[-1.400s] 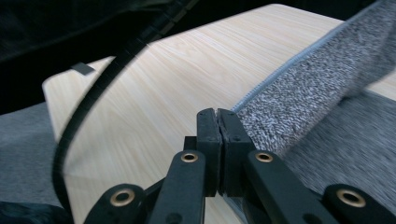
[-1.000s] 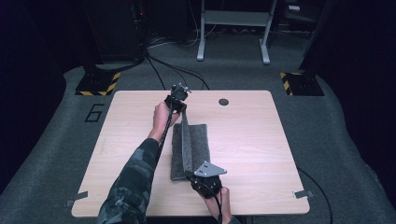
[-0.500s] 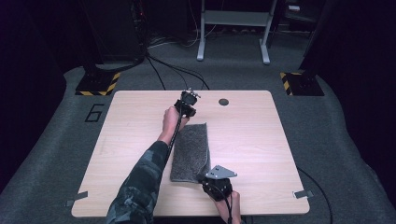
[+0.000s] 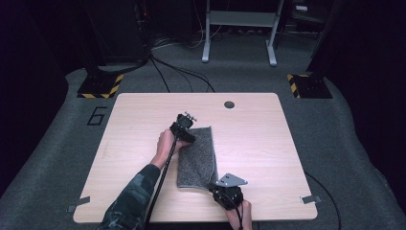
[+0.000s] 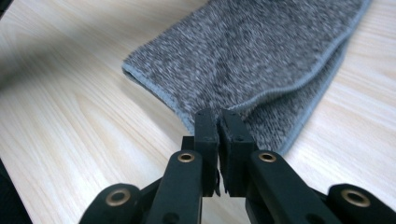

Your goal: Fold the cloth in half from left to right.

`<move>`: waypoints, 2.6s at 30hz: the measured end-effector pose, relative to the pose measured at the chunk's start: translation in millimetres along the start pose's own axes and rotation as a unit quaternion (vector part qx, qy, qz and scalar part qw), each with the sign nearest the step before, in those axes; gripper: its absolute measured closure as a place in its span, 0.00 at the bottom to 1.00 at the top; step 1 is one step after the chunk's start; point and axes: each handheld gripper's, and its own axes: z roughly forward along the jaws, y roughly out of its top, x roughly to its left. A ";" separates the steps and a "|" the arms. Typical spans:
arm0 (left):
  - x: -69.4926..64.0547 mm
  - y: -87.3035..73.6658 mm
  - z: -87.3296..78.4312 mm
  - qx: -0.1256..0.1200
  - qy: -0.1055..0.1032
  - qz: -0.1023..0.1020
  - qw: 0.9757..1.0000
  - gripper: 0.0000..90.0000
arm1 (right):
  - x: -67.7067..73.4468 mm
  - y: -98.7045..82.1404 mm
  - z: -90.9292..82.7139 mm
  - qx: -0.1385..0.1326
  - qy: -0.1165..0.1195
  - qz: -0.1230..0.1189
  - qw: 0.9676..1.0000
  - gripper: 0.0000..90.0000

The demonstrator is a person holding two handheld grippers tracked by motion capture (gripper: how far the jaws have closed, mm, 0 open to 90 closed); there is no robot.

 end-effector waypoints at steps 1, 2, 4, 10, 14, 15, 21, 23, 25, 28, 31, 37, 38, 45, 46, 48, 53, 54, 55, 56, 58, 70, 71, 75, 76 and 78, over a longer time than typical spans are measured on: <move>0.0 0.0 0.0 0.000 0.000 0.000 1.000 0.42 | -0.1 -1.4 -1.6 0.004 -0.005 0.004 1.000 0.96; 0.9 -2.6 2.3 -0.005 -0.001 -0.002 1.000 0.42 | -0.1 -1.4 -1.6 0.004 -0.005 0.004 1.000 0.96; 2.5 -6.3 3.3 -0.019 -0.005 -0.008 1.000 0.41 | -1.8 -3.9 -5.4 0.012 -0.013 0.004 1.000 0.92; 8.3 -14.6 -14.8 -0.060 -0.013 -0.032 0.998 0.29 | -24.4 -1.7 -23.2 0.003 -0.038 0.024 0.999 0.70; 6.0 -24.1 -30.3 -0.069 -0.011 -0.031 0.997 0.27 | -36.0 11.9 -16.0 0.003 -0.034 0.031 0.999 0.62; 4.4 -28.3 -33.9 -0.063 -0.007 -0.025 0.998 0.27 | -39.2 16.8 -11.5 -0.001 -0.026 0.024 0.999 0.61; -10.6 -57.8 -38.8 -0.041 0.004 -0.003 0.999 0.26 | -52.4 35.3 30.9 0.053 -0.049 0.011 0.997 0.48; -13.8 -65.1 -32.4 -0.031 0.011 0.007 0.999 0.26 | -60.0 35.5 44.6 0.073 -0.062 0.002 0.995 0.45; -13.0 -66.9 -29.9 -0.032 0.006 0.005 0.999 0.26 | -61.3 34.9 45.9 0.078 -0.066 0.000 0.995 0.43; -11.1 -67.6 -27.4 -0.045 0.003 0.000 0.999 0.24 | -63.2 32.4 44.6 0.078 -0.071 -0.005 0.994 0.42; -11.2 -67.6 -26.7 -0.049 0.002 -0.001 0.999 0.23 | -63.0 30.7 42.7 0.077 -0.074 -0.003 0.994 0.41; -13.6 -73.9 -34.5 -0.067 -0.023 -0.014 0.997 0.18 | -61.4 22.7 33.7 0.073 -0.087 0.019 0.993 0.36; -13.6 -73.9 -34.5 -0.067 -0.023 -0.014 0.997 0.18 | -62.7 21.9 32.8 0.072 -0.089 0.013 0.993 0.35; -29.3 -91.0 -58.0 -0.086 -0.039 -0.001 0.996 0.16 | -69.6 27.5 29.0 0.058 -0.084 0.016 0.995 0.22; -32.6 -94.9 -60.4 -0.089 -0.043 -0.003 0.995 0.16 | -70.5 30.3 29.2 0.054 -0.082 0.015 0.995 0.21; -39.2 -103.2 -64.7 -0.088 -0.052 0.002 0.995 0.16 | -71.0 39.5 32.7 0.056 -0.078 0.015 0.995 0.17; -58.4 -121.0 -61.5 -0.068 -0.051 0.032 0.996 0.16 | -70.7 43.0 41.6 0.072 -0.076 -0.006 0.995 0.16; -60.2 -124.7 -61.1 -0.073 -0.052 0.030 0.995 0.16 | -70.7 41.7 44.2 0.075 -0.073 -0.009 0.994 0.16; -60.5 -126.0 -61.3 -0.076 -0.049 0.030 0.995 0.17 | -69.9 39.5 46.0 0.082 -0.073 -0.006 0.994 0.16; -61.2 -128.2 -62.4 -0.079 -0.050 0.031 0.995 0.17 | -69.2 35.7 46.9 0.086 -0.071 -0.010 0.994 0.16; -61.0 -128.9 -63.7 -0.079 -0.053 0.034 0.995 0.16 | -67.1 31.4 45.3 0.086 -0.069 -0.009 0.994 0.16; 7.1 -100.6 -58.6 -0.115 -0.094 -0.068 0.987 0.13 | -97.0 68.8 44.7 0.059 -0.032 0.000 0.998 0.16; 7.1 -100.6 -58.6 -0.115 -0.094 -0.068 0.987 0.13 | -97.0 68.8 44.7 0.059 -0.032 0.000 0.998 0.16; 28.8 -80.1 -44.6 -0.106 -0.081 -0.088 0.987 0.14 | -115.6 93.5 62.4 0.067 -0.025 0.010 0.997 0.16; 32.1 -76.8 -42.4 -0.105 -0.080 -0.093 0.987 0.14 | -118.9 97.8 65.8 0.066 -0.027 0.008 0.997 0.16; 34.9 -73.3 -40.1 -0.104 -0.077 -0.097 0.987 0.14 | -124.1 105.7 72.3 0.068 -0.027 0.010 0.997 0.17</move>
